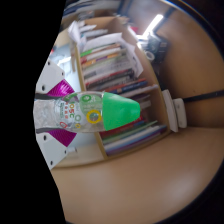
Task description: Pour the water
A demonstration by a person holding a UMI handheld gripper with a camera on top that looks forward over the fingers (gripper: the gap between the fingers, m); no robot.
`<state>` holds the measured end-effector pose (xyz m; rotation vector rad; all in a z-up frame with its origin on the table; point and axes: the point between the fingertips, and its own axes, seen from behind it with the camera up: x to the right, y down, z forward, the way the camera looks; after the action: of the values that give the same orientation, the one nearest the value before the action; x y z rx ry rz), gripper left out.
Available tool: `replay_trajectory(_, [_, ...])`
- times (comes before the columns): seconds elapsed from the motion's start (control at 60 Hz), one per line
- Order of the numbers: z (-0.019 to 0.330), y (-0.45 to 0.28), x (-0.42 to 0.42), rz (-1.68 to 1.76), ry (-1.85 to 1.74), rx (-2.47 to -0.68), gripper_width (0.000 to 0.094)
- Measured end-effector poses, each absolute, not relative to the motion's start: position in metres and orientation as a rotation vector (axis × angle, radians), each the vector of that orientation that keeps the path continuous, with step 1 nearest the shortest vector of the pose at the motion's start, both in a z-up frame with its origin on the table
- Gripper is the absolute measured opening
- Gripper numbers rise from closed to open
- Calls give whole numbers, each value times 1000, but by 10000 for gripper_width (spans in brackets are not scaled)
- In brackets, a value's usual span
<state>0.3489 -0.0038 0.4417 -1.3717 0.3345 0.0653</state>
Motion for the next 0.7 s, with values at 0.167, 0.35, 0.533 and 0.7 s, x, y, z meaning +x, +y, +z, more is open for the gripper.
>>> replay_trajectory(0.167, [320, -29, 469, -303, 364, -1494, 397])
replay_trajectory(0.35, [154, -28, 493, -326, 399, -1690, 405])
replay_trajectory(0.533, [97, -31, 486, -316, 399, -1723, 427])
replay_trajectory(0.7, [92, -33, 485, -294, 401, -1678, 449])
